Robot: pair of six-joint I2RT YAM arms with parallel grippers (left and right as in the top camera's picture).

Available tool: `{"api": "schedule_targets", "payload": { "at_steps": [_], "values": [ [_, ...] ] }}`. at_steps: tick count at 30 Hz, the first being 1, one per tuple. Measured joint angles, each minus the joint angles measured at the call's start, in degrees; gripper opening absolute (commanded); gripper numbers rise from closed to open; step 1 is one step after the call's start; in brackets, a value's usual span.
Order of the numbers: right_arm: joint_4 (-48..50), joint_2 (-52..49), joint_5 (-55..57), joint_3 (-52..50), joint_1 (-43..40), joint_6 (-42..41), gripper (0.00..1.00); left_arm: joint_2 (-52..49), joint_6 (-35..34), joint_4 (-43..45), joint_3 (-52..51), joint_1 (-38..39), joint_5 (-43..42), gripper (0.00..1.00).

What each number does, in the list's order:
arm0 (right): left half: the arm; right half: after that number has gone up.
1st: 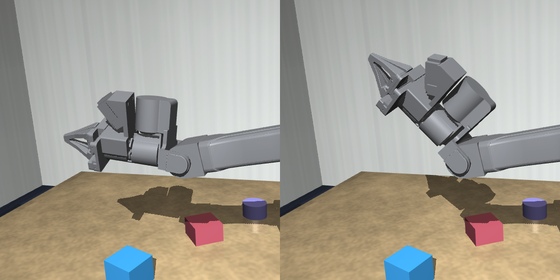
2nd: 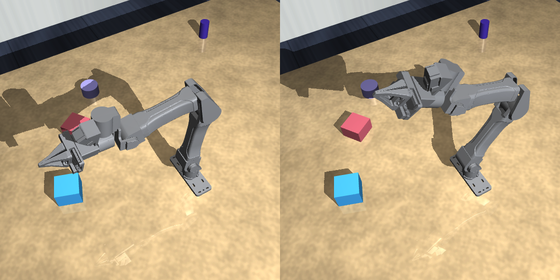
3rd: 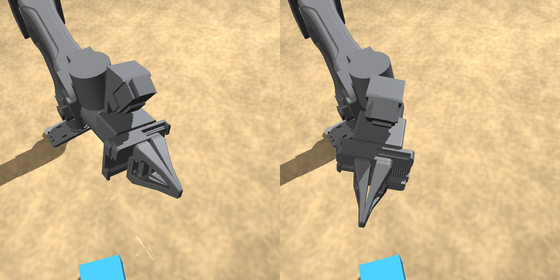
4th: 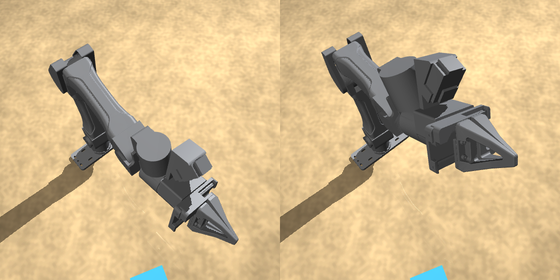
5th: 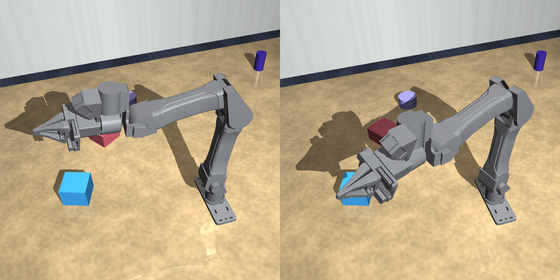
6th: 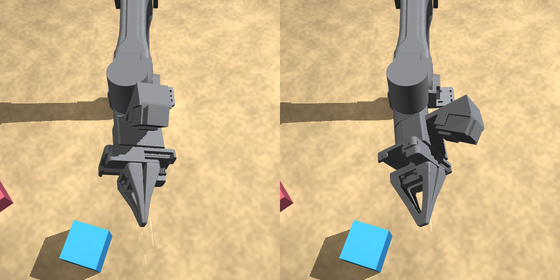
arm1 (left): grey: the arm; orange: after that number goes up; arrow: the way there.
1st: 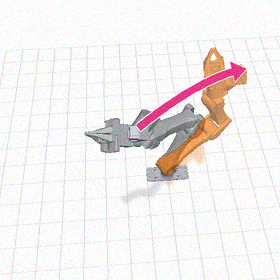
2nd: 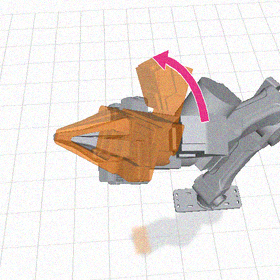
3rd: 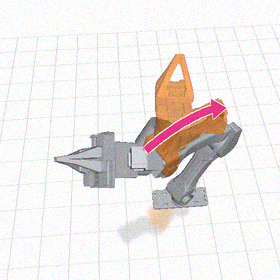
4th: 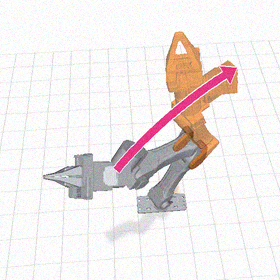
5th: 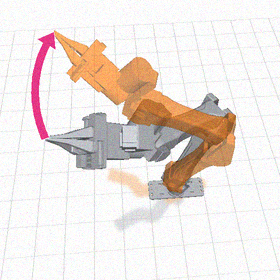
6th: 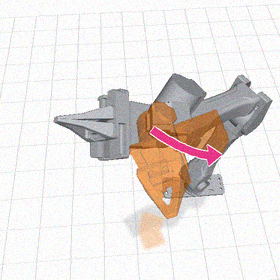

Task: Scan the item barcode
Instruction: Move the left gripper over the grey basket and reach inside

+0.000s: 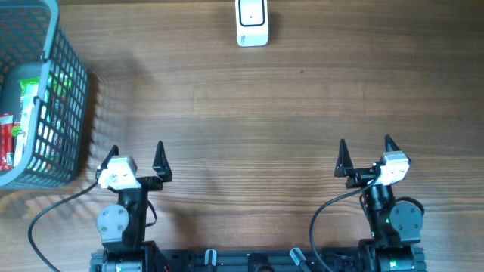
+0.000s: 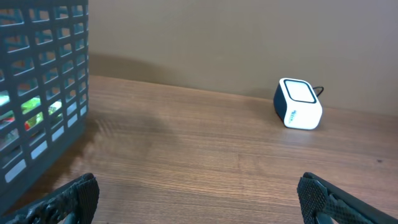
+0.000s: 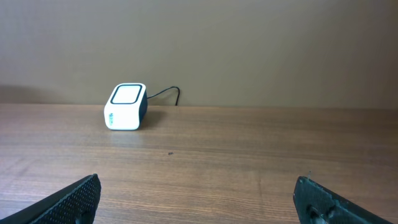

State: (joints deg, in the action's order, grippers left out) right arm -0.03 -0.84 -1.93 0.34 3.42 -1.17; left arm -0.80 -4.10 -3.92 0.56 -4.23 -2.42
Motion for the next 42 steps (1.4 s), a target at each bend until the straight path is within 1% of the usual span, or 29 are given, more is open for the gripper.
{"api": "schedule_targets", "payload": {
  "at_steps": [8,12,14,16,17,20,21,23,28,30,32,37,39,42],
  "values": [
    [0.0,0.0,0.0,0.0,0.0,0.0,1.00,0.0,0.0,0.3,0.0,0.0,-0.9,1.00],
    [0.0,0.0,0.0,0.0,0.0,0.0,1.00,0.0,-0.6,0.5,0.2,0.0,-4.3,1.00],
    [0.0,0.0,0.0,0.0,0.0,0.0,1.00,0.0,-1.7,-1.7,1.1,0.0,-6.0,1.00],
    [0.0,0.0,0.0,0.0,0.0,0.0,1.00,-0.1,-3.4,-7.0,4.7,0.0,-7.4,1.00],
    [0.0,0.0,0.0,0.0,0.0,0.0,1.00,-0.1,-3.8,-8.3,6.4,0.0,-7.8,1.00],
    [0.0,0.0,0.0,0.0,0.0,0.0,1.00,-2.1,-5.5,-16.2,17.0,0.0,-9.1,1.00],
    [0.0,0.0,0.0,0.0,0.0,0.0,1.00,-3.0,-5.7,-17.2,20.2,0.0,-9.5,1.00],
    [0.0,0.0,0.0,0.0,0.0,0.0,1.00,-6.2,-6.4,-22.5,29.0,0.0,-9.8,1.00],
    [0.0,0.0,0.0,0.0,0.0,0.0,1.00,-20.6,-7.1,-36.8,53.5,0.0,-10.1,1.00],
    [0.0,0.0,0.0,0.0,0.0,0.0,1.00,-29.4,-6.5,-46.1,66.3,0.0,-10.1,1.00],
    [0.0,0.0,0.0,0.0,0.0,0.0,1.00,-36.8,-5.3,-53.0,76.1,0.0,-9.7,1.00],
    [0.0,0.0,0.0,0.0,0.0,0.0,1.00,-60.1,-1.4,-72.1,103.9,0.0,-7.5,1.00],
    [0.0,0.0,0.0,0.0,0.0,0.0,1.00,-67.0,-0.5,-75.0,111.1,0.0,-7.2,1.00],
    [0.0,0.0,0.0,0.0,0.0,0.0,1.00,-79.6,0.7,-75.6,119.9,0.0,-6.6,1.00]
  ]
}}
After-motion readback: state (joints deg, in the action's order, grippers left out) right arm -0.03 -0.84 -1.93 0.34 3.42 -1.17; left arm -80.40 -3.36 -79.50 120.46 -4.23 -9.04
